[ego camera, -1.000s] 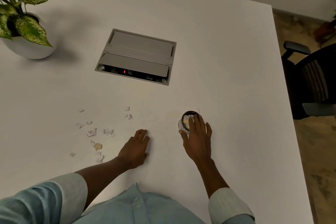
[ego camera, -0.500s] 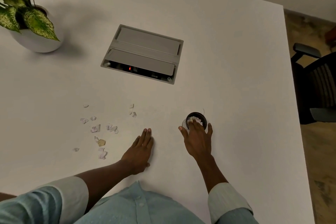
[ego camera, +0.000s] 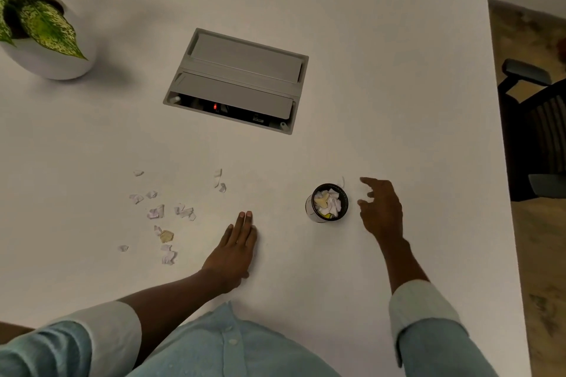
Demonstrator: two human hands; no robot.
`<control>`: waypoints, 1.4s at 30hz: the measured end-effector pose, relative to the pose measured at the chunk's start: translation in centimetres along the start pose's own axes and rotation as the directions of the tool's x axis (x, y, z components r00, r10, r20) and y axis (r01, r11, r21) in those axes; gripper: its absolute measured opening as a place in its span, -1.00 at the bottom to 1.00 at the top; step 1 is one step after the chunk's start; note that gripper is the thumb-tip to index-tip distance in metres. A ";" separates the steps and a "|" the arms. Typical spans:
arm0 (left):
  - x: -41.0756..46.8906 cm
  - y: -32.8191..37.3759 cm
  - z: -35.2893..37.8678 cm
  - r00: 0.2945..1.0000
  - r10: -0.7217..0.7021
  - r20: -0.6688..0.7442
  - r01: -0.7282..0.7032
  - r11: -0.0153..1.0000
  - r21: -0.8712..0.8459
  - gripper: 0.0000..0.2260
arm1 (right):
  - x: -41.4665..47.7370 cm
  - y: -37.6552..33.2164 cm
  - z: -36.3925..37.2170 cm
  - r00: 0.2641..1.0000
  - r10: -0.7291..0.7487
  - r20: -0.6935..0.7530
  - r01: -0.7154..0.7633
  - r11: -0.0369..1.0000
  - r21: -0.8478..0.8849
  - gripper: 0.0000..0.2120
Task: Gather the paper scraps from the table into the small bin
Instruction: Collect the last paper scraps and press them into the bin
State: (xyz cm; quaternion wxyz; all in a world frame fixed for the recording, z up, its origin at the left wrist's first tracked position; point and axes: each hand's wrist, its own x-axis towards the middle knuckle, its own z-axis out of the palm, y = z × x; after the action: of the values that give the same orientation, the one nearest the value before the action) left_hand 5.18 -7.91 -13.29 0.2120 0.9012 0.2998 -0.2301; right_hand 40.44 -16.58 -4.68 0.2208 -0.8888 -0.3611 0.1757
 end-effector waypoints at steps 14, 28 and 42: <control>-0.4 0.1 -0.9 1.000 0.000 0.012 0.001 0.999 -0.051 0.02 | 4.4 1.1 3.2 0.866 -0.245 0.435 0.392 0.873 -0.289 -0.59; -0.3 -0.4 -0.5 1.000 0.008 0.023 -0.007 0.998 -0.062 0.04 | 2.2 1.9 1.9 0.985 0.075 -0.156 -0.051 0.987 0.150 -0.84; -0.6 -2.0 -0.6 0.998 0.064 0.001 -0.064 0.993 -0.104 0.06 | -4.2 -5.4 3.2 0.976 -0.205 -0.073 0.201 0.978 -0.057 -0.61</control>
State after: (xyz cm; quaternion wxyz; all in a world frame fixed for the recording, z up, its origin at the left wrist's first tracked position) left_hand 3.62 -6.39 -13.03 0.2665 0.8976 0.2819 -0.2093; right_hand 33.07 -15.29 -3.91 0.2295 -0.8587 -0.4452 0.1082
